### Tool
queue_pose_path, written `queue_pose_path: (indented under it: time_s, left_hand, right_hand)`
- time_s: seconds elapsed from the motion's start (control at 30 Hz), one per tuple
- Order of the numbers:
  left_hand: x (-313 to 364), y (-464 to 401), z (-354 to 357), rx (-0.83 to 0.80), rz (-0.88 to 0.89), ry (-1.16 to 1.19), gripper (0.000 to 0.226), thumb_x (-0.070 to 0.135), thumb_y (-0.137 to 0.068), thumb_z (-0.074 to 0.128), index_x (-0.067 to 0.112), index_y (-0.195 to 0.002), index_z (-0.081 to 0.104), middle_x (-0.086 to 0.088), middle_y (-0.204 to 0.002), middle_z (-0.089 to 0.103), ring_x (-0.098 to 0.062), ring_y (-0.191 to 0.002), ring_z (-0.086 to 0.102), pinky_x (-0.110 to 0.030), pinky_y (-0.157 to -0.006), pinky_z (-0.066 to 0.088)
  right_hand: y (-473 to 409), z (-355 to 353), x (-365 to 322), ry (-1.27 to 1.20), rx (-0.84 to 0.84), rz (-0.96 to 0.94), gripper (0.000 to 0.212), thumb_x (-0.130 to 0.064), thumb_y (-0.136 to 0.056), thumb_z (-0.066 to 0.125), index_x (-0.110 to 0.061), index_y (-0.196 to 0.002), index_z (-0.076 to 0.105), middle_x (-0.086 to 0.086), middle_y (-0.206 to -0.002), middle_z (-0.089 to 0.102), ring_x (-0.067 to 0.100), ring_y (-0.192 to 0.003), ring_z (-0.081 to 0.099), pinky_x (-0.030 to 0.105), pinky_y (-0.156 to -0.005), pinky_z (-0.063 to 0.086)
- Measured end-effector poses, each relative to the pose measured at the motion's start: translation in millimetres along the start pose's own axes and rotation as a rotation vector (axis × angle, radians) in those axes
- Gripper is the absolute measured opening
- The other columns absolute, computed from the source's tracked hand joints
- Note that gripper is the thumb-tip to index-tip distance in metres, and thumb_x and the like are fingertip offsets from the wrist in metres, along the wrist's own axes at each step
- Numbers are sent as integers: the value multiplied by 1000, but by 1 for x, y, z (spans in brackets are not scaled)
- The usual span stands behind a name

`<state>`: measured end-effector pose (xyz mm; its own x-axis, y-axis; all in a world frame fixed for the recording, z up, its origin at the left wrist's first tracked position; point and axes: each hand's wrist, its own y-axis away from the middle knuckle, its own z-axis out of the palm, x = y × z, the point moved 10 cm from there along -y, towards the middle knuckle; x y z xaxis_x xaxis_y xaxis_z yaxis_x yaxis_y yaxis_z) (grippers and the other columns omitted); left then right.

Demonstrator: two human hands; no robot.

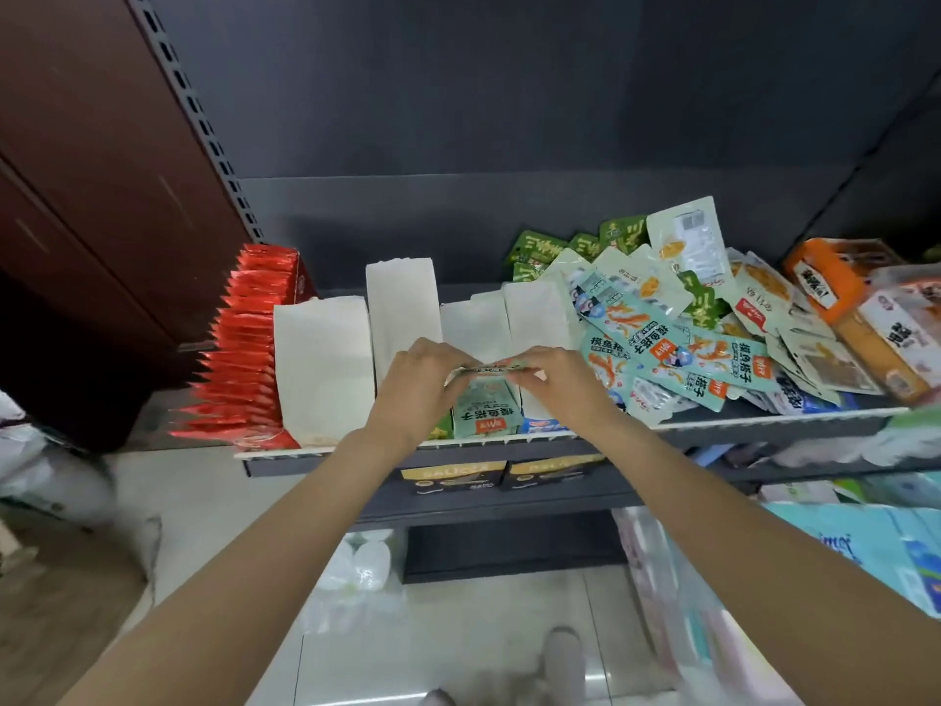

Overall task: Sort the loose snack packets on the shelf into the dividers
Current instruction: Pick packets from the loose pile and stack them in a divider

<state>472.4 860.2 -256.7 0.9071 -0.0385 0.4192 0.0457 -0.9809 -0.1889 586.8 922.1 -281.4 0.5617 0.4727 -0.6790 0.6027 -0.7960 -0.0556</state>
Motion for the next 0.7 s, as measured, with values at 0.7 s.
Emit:
queue_pose_path:
  time_s: [0.7]
  left_hand:
    - [58, -16, 64, -325, 172, -273, 54, 56, -94, 28, 24, -133, 48, 3, -130, 54, -17, -120, 39, -36, -96, 25]
  right_hand:
    - [15, -66, 68, -101, 151, 223, 27, 2, -89, 52, -8, -107, 69, 4, -110, 67, 11, -94, 59, 10, -82, 39]
